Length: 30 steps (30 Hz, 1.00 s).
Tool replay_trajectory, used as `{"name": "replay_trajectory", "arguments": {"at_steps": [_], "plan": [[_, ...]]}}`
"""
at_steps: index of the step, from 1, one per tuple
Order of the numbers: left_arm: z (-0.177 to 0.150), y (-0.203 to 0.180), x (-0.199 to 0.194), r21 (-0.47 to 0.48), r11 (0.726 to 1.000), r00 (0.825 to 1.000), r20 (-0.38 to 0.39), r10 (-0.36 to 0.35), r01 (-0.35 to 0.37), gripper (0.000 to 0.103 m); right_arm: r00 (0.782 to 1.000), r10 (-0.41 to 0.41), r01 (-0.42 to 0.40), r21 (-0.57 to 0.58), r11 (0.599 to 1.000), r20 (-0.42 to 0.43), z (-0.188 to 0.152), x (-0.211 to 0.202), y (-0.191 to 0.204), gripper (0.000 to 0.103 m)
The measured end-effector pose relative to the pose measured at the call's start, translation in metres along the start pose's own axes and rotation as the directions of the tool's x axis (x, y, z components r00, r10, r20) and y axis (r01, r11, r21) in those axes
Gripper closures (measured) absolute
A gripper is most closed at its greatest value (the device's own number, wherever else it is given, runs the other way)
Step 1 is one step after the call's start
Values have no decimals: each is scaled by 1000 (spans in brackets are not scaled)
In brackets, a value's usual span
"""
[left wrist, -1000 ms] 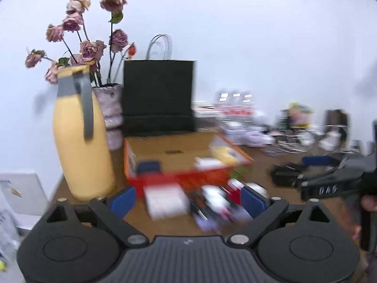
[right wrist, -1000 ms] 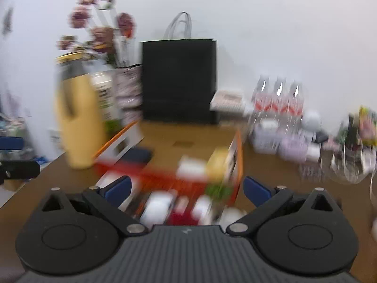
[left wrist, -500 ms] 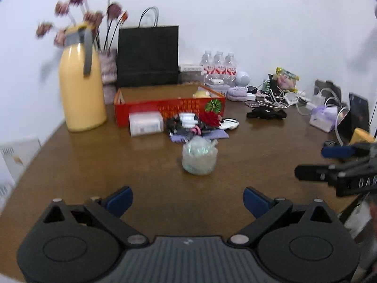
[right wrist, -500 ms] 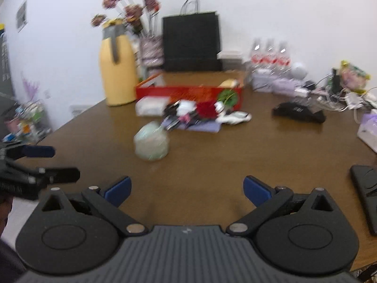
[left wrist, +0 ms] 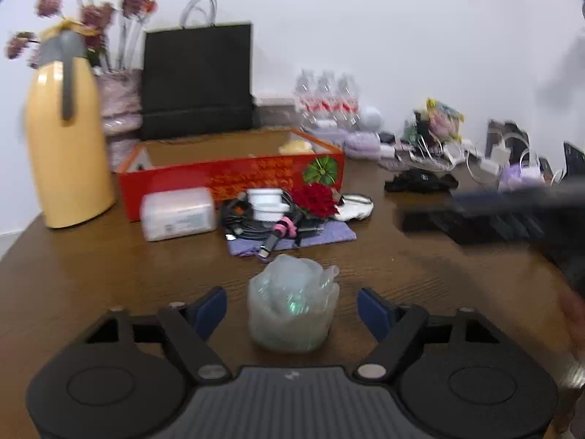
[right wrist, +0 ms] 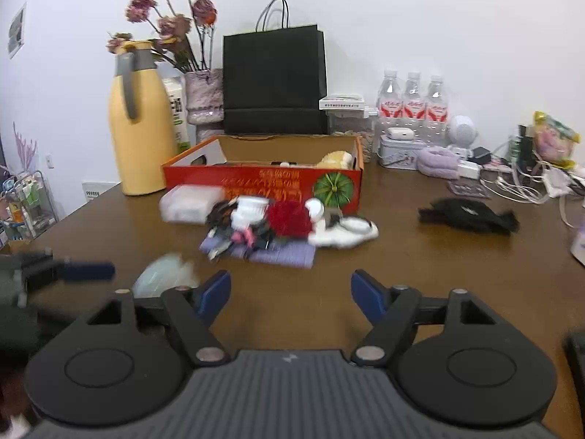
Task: Organize objects
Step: 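Grasp the clear plastic bag with the left tool while the right tool grasps the red rose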
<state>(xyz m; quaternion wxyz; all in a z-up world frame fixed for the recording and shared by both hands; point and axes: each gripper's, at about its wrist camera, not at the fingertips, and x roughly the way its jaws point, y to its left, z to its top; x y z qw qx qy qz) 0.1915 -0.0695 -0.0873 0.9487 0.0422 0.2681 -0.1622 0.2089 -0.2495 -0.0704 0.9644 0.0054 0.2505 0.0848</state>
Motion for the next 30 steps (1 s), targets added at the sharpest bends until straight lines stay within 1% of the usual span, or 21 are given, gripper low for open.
{"name": "replay_trajectory", "arguments": {"at_steps": [1, 2, 4, 6, 7, 8, 9, 10, 11, 12, 14, 17, 19, 21, 24, 26, 29, 30], "plan": [[2, 0, 8, 11, 1000, 1000, -13, -4, 5, 46, 1000, 14, -14, -1, 1000, 7, 8, 16, -2, 28], [3, 0, 14, 16, 1000, 1000, -24, -5, 5, 50, 1000, 29, -29, 4, 1000, 9, 17, 32, -4, 28], [3, 5, 22, -4, 1000, 999, -48, -6, 6, 52, 998, 59, -59, 17, 998, -5, 31, 69, -8, 31], [3, 14, 24, -53, 999, 999, -55, -2, -1, 54, 997, 75, -74, 37, 997, -31, 41, 106, -13, 35], [4, 18, 23, -72, 997, 998, -55, 2, -6, 57, 997, 68, -66, 49, 997, -46, 43, 122, -15, 40], [4, 21, 22, -86, 996, 999, -53, 6, -11, 60, 996, 54, -51, 54, 997, -64, 46, 138, -16, 53], [5, 24, 20, -96, 995, 999, -49, 11, -16, 62, 995, 57, -51, 68, 996, -84, 47, 151, -17, 60], [5, 26, 17, -100, 995, 999, -45, 16, -20, 62, 993, 75, -67, 94, 993, -90, 46, 157, -19, 64], [6, 27, 13, -100, 995, 999, -44, 23, -27, 63, 994, 70, -62, 103, 993, -81, 46, 153, -18, 70], [6, 28, 11, -98, 995, 998, -56, 30, -36, 63, 995, 63, -57, 85, 995, -71, 46, 144, -14, 74], [5, 29, 5, -97, 994, 995, -92, 41, -50, 63, 997, 71, -69, 78, 995, -29, 41, 117, -10, 74], [-1, 25, -14, -77, 996, 995, -86, 45, -51, 63, 992, 124, -124, 91, 988, 3, 22, 66, -4, 74], [-7, 23, -26, -78, 996, 996, -81, 42, -48, 62, 990, 142, -141, 82, 987, -6, 4, 37, 4, 73], [-13, 22, -36, -92, 994, 994, -99, 45, -54, 61, 987, 157, -155, 38, 987, -38, -19, 14, 17, 73], [-21, 17, -50, -72, 995, 993, -106, 58, -66, 60, 987, 139, -139, 6, 990, -81, -45, -9, 32, 73], [-27, 13, -61, -60, 996, 993, -97, 65, -71, 60, 987, 138, -140, -23, 990, -84, -56, -23, 43, 73], [-36, 12, -74, -75, 994, 992, -100, 70, -78, 61, 984, 155, -158, -33, 987, -84, -63, -38, 53, 73], [-39, 12, -77, -78, 994, 992, -101, 73, -81, 62, 984, 156, -159, -36, 987, -81, -63, -41, 56, 73]]}}
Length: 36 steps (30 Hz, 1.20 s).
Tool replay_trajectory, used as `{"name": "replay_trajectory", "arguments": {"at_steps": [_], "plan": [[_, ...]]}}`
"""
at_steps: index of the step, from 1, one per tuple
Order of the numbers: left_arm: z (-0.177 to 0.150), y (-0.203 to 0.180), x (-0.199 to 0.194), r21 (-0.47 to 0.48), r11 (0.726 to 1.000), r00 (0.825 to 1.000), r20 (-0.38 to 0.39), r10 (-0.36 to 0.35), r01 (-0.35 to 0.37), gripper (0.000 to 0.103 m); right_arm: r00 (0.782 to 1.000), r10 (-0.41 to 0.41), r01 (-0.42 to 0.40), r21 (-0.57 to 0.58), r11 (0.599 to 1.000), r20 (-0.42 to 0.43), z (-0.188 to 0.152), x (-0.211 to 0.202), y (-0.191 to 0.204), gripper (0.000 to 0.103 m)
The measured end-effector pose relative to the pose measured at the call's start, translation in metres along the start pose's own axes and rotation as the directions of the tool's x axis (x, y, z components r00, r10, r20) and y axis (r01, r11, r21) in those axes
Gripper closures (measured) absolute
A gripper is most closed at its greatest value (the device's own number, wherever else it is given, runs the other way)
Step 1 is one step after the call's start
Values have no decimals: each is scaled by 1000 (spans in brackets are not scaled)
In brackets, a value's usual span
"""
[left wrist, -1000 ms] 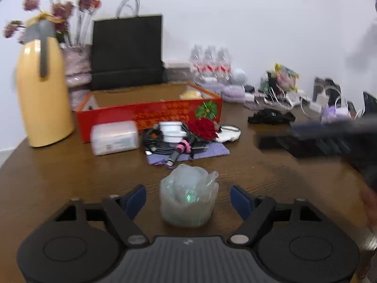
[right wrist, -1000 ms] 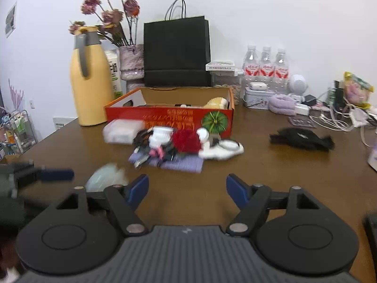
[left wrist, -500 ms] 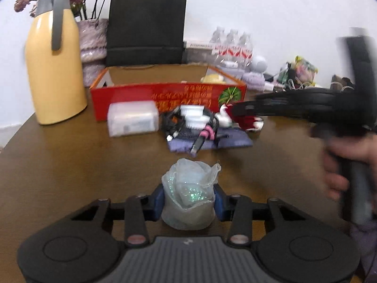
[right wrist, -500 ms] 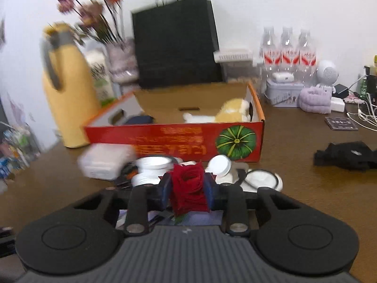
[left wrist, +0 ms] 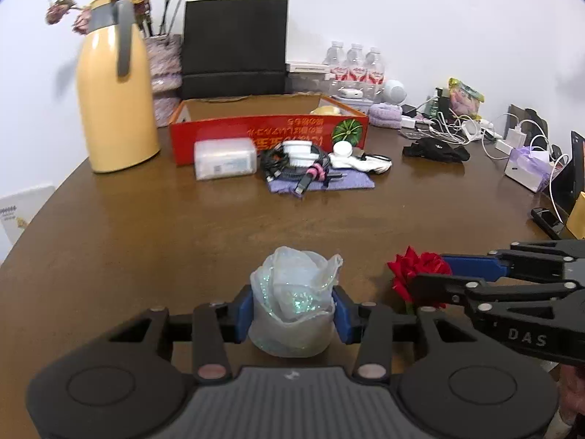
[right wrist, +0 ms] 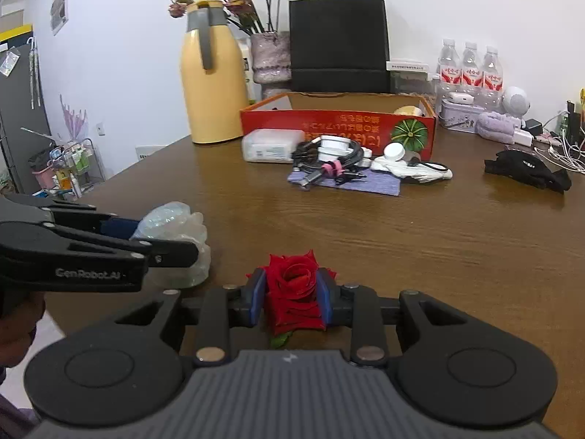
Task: Organize objects
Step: 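Grasp the clear plastic bag with the left tool while the right tool grasps the red rose, then lower the plastic bag and red rose into the box and open both tools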
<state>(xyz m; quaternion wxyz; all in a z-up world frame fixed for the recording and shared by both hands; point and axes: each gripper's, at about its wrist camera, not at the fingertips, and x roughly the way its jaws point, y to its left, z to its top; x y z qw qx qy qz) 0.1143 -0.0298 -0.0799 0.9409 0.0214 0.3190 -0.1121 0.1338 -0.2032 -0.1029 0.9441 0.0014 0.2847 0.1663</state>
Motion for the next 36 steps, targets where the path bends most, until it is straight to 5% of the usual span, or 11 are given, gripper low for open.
{"name": "replay_trajectory", "arguments": {"at_steps": [5, 9, 13, 17, 21, 25, 28, 31, 33, 35, 36], "plan": [[-5, 4, -16, -19, 1000, 999, 37, -5, 5, 66, 1000, 2, -2, -11, 1000, 30, -2, -15, 7, 73], [21, 26, -23, -54, 998, 995, 94, -16, 21, 67, 993, -23, 23, -3, 1000, 112, 11, -24, -3, 74], [99, 62, -32, -69, 994, 971, 226, -72, 90, 67, 977, -23, 31, -35, 999, 213, 61, -33, -25, 74], [211, 85, 1, -60, 993, 970, 228, -88, 104, 67, 960, 53, -25, -104, 994, 276, 166, -21, -59, 74], [298, 93, 98, -27, 999, 988, 150, -32, 37, 66, 974, 47, -27, -95, 995, 220, 277, 53, -99, 74], [326, 115, 224, -30, 1000, 1000, 15, -3, 4, 65, 993, -89, 92, -32, 995, 72, 335, 181, -142, 74], [330, 133, 296, -83, 989, 990, -77, 119, -125, 63, 981, -181, 182, 6, 983, -67, 333, 273, -166, 74], [330, 137, 332, -55, 984, 976, -145, 163, -172, 56, 961, -241, 243, -2, 970, -139, 320, 329, -181, 70], [330, 139, 339, -43, 986, 980, -127, 154, -161, 44, 955, -255, 258, 1, 966, -154, 314, 352, -189, 60], [334, 143, 340, -56, 987, 985, -97, 144, -150, 28, 946, -283, 290, 22, 957, -155, 309, 360, -197, 29], [334, 144, 338, -67, 987, 986, -85, 142, -148, 23, 946, -288, 296, 31, 955, -145, 308, 360, -199, 26]]}}
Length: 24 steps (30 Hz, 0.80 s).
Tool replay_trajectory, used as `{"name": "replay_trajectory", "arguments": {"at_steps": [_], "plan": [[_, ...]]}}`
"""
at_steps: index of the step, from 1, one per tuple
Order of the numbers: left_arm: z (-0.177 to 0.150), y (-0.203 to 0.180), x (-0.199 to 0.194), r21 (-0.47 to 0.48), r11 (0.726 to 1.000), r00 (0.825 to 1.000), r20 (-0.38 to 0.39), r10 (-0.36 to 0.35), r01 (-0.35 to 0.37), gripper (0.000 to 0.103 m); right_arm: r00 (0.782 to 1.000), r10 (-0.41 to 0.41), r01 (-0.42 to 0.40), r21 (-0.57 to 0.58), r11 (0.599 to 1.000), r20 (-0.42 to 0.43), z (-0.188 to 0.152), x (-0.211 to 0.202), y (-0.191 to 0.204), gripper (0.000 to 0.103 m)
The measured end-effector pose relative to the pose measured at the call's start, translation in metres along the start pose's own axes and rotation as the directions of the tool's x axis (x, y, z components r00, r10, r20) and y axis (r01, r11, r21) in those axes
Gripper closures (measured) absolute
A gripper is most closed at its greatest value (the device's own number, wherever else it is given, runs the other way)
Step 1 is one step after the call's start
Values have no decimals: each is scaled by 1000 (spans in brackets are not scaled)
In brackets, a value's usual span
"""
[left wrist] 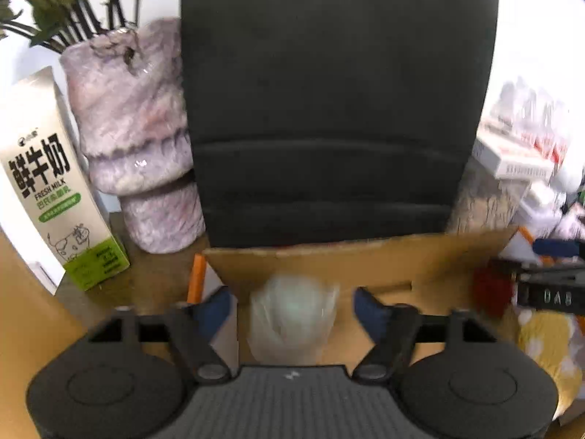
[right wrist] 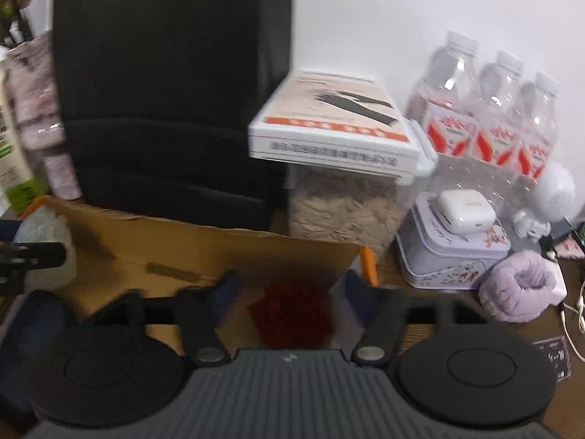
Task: Organize objects
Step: 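Lower the plastic bag and red rose into the box and open both tools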
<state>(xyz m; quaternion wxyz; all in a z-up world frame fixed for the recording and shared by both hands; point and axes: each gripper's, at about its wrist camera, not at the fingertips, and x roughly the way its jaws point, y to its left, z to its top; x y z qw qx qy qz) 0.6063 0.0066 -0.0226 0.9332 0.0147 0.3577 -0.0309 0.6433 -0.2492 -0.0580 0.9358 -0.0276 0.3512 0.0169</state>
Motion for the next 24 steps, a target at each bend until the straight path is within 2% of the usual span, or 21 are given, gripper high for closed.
{"name": "replay_trajectory", "arguments": {"at_steps": [3, 6, 10, 13, 17, 20, 21, 22, 24], "plan": [[1, 4, -13, -20, 1000, 1000, 15, 12, -12, 18, 999, 32, -33, 11, 999, 32, -2, -11, -4, 25], [3, 5, -42, -28, 1000, 999, 44, 3, -2, 16, 996, 55, -57, 25, 998, 69, 2, -35, -10, 20], [-6, -6, -105, 15, 1000, 994, 105, -9, 8, 11, 992, 80, -79, -22, 997, 99, 4, -85, -7, 13], [-31, -15, -164, 58, 998, 988, 150, -22, 13, 7, 985, 81, -71, -72, 995, 151, -10, -133, -2, 5], [-97, -23, -241, 94, 989, 965, 224, -133, 114, 1, 969, 133, -116, -93, 989, 210, -62, -209, 2, 0], [-159, -31, -291, 131, 970, 949, 218, -229, 204, 1, 945, 195, -169, -120, 978, 263, -123, -267, 8, 0], [-182, -34, -308, 155, 961, 938, 229, -261, 230, 1, 941, 203, -175, -124, 977, 271, -148, -285, 10, 0], [-204, -36, -325, 160, 955, 925, 254, -284, 249, 0, 939, 212, -182, -133, 974, 271, -168, -299, 14, 0], [-246, -37, -352, 164, 949, 913, 270, -307, 270, 0, 932, 246, -212, -149, 966, 268, -215, -331, 19, 0]]}}
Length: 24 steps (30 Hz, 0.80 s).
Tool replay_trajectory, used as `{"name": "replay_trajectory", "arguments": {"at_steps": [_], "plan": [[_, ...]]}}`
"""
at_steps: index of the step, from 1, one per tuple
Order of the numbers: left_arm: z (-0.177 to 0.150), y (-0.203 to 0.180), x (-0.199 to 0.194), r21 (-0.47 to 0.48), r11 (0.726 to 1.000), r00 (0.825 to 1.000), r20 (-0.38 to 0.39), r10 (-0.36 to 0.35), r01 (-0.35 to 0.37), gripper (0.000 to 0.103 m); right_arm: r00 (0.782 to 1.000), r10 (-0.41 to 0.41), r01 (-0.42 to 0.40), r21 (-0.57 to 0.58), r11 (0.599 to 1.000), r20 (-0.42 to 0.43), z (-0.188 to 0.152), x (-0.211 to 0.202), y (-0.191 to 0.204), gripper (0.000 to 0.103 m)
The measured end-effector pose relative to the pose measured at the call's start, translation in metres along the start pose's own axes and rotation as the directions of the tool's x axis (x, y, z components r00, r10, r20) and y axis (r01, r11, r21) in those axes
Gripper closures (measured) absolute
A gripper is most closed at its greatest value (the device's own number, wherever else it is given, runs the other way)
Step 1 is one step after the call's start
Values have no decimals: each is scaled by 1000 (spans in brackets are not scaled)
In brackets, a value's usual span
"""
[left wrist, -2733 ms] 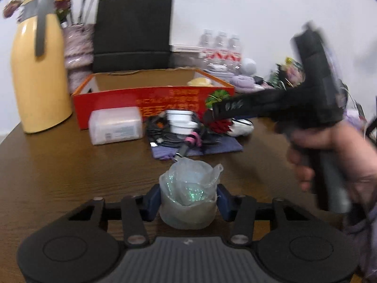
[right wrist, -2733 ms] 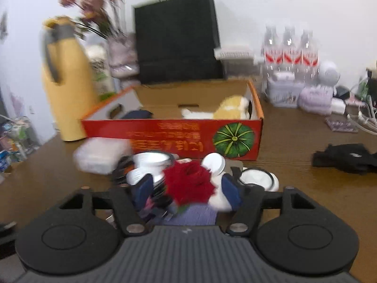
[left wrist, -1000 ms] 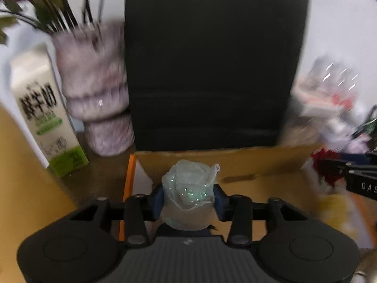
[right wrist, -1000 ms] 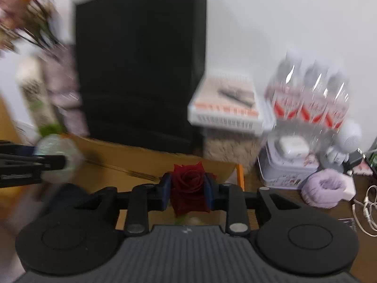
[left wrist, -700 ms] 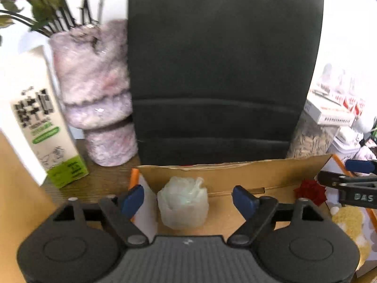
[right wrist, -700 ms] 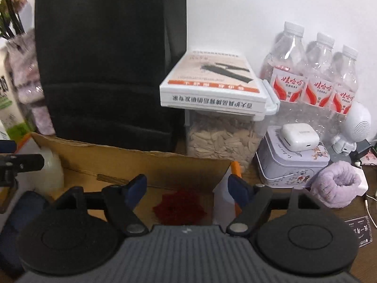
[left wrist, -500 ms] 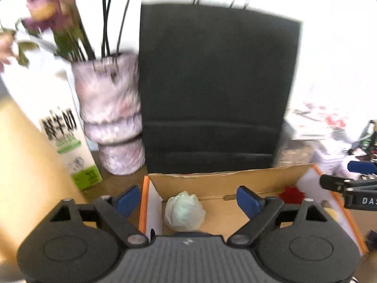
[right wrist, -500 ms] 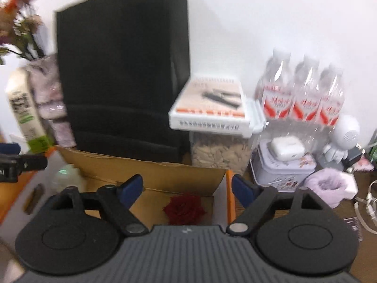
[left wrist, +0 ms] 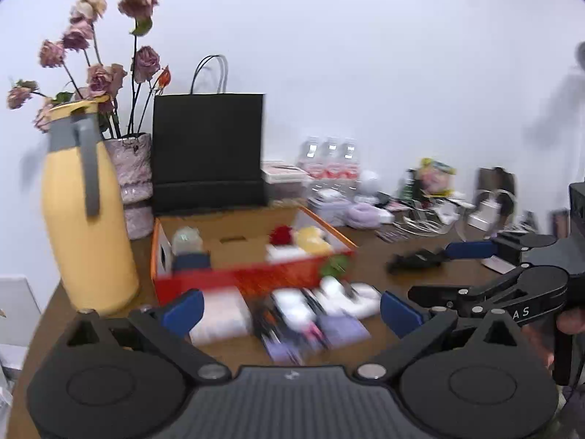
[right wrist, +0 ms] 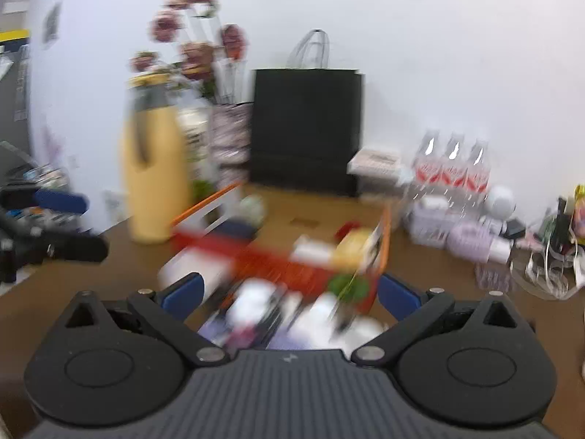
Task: Organize objects
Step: 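Lower the plastic bag and red rose into the box and open both tools, then grasp the black cable bundle with the left tool while the right tool grasps the white lid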
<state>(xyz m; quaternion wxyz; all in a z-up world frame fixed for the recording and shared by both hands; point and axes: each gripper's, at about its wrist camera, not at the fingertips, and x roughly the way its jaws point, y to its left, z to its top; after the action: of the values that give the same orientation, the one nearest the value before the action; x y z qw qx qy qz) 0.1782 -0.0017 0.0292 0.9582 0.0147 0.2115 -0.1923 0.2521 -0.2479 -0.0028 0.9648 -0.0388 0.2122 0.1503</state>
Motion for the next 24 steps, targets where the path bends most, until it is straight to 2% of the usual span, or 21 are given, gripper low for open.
{"name": "replay_trajectory", "arguments": {"at_steps": [3, 5, 7, 9, 11, 13, 15, 18, 21, 24], "plan": [[-43, -17, -36, -46, 999, 999, -39, 2, -3, 0, 999, 39, -39, 55, 998, 4, -46, -56, 19, 0], [-68, -23, -46, -48, 998, 994, -104, 28, -33, 0, 999, 50, -48, 113, 993, -19, -73, -86, 24, 0], [-82, -24, -51, -41, 997, 986, -154, 63, -70, 0, 995, 75, -64, 163, 985, -61, -98, -108, 26, 0], [-85, -20, -51, -41, 994, 982, -167, 90, -98, 0, 991, 88, -71, 160, 984, -100, -112, -118, 24, 0], [-81, -15, -49, -50, 988, 979, -155, 135, -144, 0, 990, 35, -18, 128, 992, -136, -118, -114, 20, 0], [-77, -15, -51, -63, 982, 978, -120, 170, -178, 0, 979, -89, 113, 124, 986, -184, -118, -103, 13, 0], [-69, -13, -47, -78, 983, 984, -83, 158, -165, 0, 976, -147, 169, 126, 978, -163, -113, -99, 8, 0], [-63, -10, -31, -85, 985, 986, -91, 140, -148, 0, 982, -157, 171, 143, 975, -101, -106, -95, 5, 0], [-56, -9, 4, -53, 993, 991, -88, 104, -109, 0, 988, -142, 150, 135, 979, -65, -95, -73, 0, 0], [-53, -12, 50, -2, 987, 981, -113, 160, -161, 2, 985, -161, 167, 121, 979, -59, -81, -35, -8, 0]]}}
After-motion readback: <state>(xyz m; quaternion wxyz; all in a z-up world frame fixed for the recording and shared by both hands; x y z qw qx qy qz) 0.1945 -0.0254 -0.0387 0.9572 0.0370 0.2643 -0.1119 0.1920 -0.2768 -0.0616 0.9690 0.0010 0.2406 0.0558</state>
